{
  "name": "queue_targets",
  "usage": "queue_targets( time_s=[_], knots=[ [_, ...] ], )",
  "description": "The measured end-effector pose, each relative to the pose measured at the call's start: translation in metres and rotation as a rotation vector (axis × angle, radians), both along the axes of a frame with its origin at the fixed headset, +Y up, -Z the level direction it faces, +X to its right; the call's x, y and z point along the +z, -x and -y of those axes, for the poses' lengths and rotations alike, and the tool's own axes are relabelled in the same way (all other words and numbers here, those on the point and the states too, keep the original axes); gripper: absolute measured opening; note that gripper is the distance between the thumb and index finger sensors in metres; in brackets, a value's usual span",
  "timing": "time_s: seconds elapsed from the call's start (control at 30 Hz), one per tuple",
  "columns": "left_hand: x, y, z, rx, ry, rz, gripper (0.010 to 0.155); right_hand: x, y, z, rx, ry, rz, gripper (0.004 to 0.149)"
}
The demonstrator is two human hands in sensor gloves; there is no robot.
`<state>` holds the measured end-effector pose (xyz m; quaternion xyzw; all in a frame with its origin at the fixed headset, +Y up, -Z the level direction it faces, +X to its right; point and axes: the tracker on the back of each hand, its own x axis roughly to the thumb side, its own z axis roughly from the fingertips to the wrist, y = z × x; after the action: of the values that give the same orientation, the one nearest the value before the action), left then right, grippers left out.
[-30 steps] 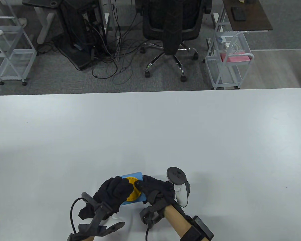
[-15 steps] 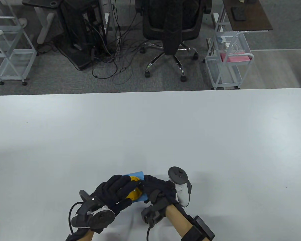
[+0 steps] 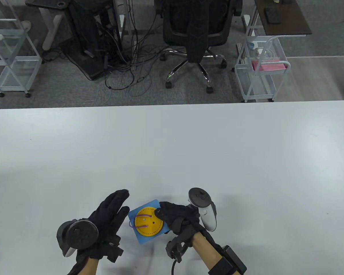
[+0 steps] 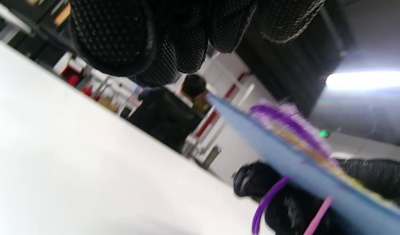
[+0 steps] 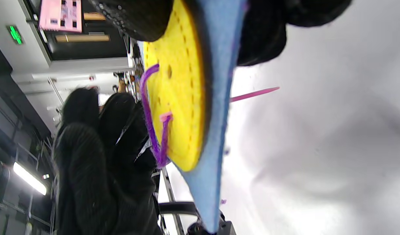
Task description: Sew button in X pattern
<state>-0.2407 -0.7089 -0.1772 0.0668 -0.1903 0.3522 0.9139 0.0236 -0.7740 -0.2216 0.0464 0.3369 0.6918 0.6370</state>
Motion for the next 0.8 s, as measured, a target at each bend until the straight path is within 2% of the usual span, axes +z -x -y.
queue_targets(
  time_s=[0.13,0.23,0.3,0.5,0.8],
  knots=[
    [-0.008,-0.006,0.013,0.081,0.207,0.081,0.061,0.001,0.005,0.001,0.012,0.008,-0.086,0.047],
    [-0.014,-0.013,0.024,0.168,0.389,0.227,0.064,0.001,0.009,0.001,0.025,0.017,-0.147,0.046],
    [-0.015,-0.017,0.03,0.216,0.475,0.279,0.064,0.002,0.01,0.0,0.05,0.021,-0.179,0.046],
    [-0.018,-0.022,0.036,0.178,0.56,0.292,0.058,0.002,0.011,-0.003,0.09,-0.002,-0.217,0.046],
    [-0.019,-0.028,0.039,0.219,0.598,0.305,0.046,0.0,0.007,-0.005,0.137,-0.035,-0.156,0.046]
  ],
)
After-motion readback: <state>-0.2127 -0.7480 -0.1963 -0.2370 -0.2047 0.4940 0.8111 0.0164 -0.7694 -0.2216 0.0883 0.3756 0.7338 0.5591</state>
